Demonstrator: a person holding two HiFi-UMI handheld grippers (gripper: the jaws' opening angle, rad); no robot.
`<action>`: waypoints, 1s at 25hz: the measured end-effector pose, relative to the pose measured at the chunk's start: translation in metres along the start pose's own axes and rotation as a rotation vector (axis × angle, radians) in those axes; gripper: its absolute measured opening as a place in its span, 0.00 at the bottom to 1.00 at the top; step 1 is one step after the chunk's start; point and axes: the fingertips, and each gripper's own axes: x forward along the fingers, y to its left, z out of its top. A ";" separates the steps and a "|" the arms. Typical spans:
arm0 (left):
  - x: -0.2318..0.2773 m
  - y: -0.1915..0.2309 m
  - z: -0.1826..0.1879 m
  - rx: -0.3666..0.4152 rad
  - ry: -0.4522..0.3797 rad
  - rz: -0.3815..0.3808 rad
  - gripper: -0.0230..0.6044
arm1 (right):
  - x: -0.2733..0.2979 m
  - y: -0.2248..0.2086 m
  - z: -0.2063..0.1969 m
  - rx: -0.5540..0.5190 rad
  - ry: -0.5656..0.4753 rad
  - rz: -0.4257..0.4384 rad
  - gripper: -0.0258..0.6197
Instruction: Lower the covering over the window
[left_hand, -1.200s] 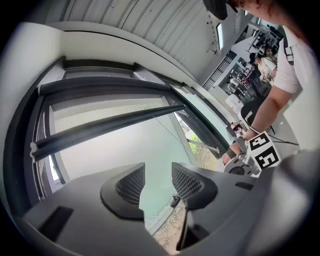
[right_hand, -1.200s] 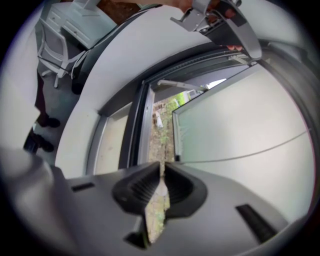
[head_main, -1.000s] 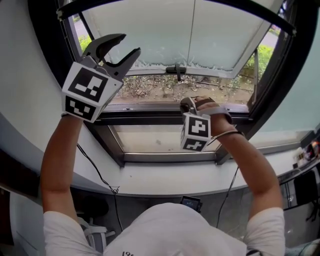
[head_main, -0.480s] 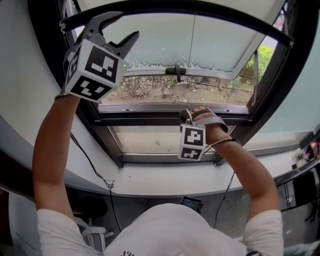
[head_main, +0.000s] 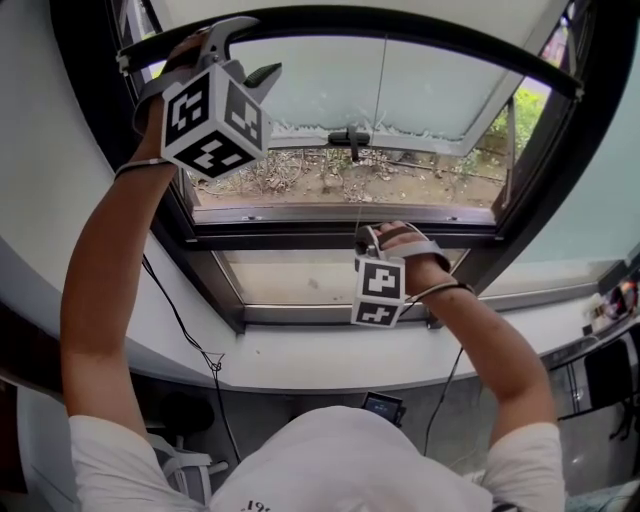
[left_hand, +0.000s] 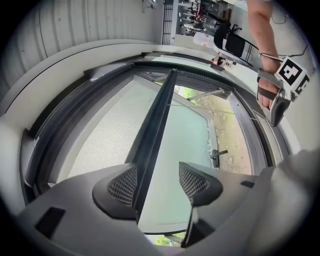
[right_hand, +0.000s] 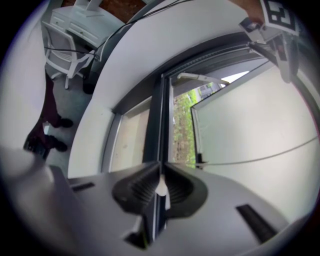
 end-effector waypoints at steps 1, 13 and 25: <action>0.003 -0.002 0.000 0.019 0.008 -0.003 0.45 | 0.000 0.000 0.000 0.001 -0.002 0.000 0.10; 0.009 -0.038 -0.007 0.068 0.074 -0.145 0.45 | 0.013 0.023 0.001 0.103 -0.057 0.044 0.10; 0.009 -0.073 -0.021 0.052 0.165 -0.274 0.45 | 0.039 0.037 -0.005 0.323 -0.152 -0.053 0.10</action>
